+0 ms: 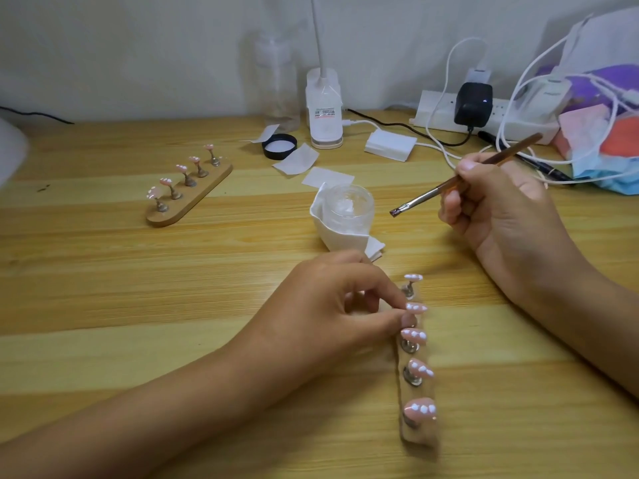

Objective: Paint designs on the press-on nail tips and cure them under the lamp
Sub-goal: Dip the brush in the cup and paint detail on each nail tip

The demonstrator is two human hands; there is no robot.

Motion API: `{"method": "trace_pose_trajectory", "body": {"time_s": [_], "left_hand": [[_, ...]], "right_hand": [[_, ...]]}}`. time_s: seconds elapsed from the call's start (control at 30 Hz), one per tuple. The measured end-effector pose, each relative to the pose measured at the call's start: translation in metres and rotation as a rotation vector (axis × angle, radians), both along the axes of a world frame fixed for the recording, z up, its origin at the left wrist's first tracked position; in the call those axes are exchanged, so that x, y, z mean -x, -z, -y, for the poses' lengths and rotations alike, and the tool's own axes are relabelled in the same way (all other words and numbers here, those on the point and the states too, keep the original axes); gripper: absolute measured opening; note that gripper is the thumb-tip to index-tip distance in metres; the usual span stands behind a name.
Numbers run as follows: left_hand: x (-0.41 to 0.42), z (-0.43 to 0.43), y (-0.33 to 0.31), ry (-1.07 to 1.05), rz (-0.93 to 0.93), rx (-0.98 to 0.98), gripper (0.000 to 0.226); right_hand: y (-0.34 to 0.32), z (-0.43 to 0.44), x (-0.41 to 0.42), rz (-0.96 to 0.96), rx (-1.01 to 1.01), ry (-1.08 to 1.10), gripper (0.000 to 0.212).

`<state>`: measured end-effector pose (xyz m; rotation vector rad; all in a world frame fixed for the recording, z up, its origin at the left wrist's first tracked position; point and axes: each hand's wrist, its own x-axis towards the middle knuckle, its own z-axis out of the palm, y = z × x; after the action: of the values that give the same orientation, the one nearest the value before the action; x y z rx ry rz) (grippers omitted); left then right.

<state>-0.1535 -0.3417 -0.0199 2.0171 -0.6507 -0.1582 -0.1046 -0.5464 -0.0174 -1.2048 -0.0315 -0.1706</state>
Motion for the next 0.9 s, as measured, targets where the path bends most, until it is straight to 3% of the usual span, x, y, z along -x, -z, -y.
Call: {"method": "trace_pose_trajectory", "body": {"time_s": [0.4, 0.63, 0.73, 0.9], "left_hand": [[0.008, -0.008, 0.001, 0.11, 0.033, -0.075, 0.012], [0.004, -0.007, 0.003, 0.077, -0.142, 0.022, 0.011], [0.005, -0.012, 0.003, 0.036, -0.183, 0.171, 0.011], [0.002, -0.016, -0.005, -0.188, -0.247, 0.637, 0.009]], "right_hand": [[0.003, 0.003, -0.002, 0.013, 0.049, 0.004, 0.012], [0.002, 0.003, 0.0, 0.033, 0.087, -0.011, 0.011], [0.002, 0.005, -0.001, 0.055, 0.081, 0.008, 0.006], [0.004, 0.006, 0.0, 0.119, 0.178, 0.036, 0.009]]}}
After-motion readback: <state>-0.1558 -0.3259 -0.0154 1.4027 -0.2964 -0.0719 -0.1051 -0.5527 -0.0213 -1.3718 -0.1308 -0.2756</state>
